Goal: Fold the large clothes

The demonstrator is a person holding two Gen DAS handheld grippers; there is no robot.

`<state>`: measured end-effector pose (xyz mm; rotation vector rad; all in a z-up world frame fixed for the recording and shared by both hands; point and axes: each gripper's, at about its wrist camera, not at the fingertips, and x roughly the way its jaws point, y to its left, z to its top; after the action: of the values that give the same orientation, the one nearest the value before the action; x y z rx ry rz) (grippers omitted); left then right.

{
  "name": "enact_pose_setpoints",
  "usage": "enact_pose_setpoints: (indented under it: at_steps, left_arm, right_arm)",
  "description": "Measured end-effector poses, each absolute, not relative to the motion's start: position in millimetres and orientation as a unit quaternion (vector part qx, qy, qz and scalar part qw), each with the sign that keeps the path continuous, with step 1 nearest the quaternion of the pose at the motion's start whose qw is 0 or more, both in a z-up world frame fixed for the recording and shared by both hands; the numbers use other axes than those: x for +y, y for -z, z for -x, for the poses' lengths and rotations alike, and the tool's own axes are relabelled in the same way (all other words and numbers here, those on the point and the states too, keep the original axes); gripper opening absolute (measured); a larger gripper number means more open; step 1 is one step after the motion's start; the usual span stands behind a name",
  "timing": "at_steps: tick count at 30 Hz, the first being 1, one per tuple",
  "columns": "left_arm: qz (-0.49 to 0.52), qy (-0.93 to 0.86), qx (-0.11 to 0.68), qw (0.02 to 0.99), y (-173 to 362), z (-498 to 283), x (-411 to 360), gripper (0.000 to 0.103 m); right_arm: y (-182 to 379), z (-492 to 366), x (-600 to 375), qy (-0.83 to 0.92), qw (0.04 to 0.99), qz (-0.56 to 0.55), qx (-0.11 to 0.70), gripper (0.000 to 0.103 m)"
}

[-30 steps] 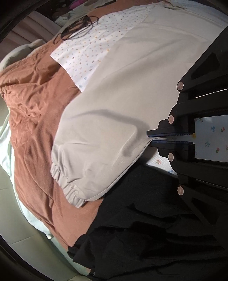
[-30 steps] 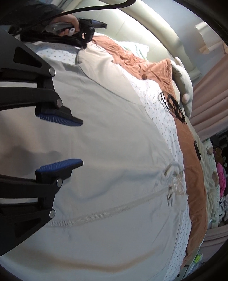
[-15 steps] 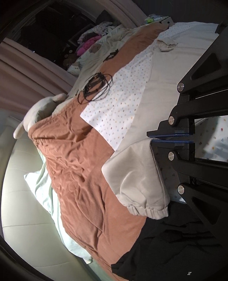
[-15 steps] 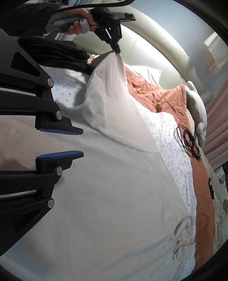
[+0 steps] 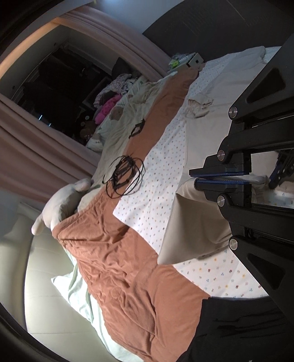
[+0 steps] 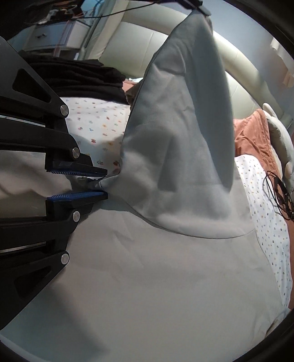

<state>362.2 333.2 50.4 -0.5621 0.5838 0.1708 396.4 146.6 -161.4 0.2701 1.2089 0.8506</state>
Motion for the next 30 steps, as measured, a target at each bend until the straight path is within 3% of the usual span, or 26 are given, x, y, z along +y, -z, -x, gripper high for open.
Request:
enact_pose_setpoints:
  at_steps: [9,19,30]
  left_arm:
    - [0.267,-0.011,0.273,0.924,-62.9,-362.6,288.0,0.002]
    - [0.254,0.038,0.287,0.923,-67.6,-371.9,235.8,0.002]
    - [0.231,0.104,0.349,0.902,-21.5,-398.3,137.9,0.002]
  right_arm:
    - [151.9,-394.9,122.2,-0.404,0.721,-0.153,0.542,0.015]
    - [125.1,-372.1,21.5,-0.354,0.756,-0.187,0.518,0.017]
    - [100.7,-364.0,-104.9,-0.266,0.802,-0.202,0.495,0.017]
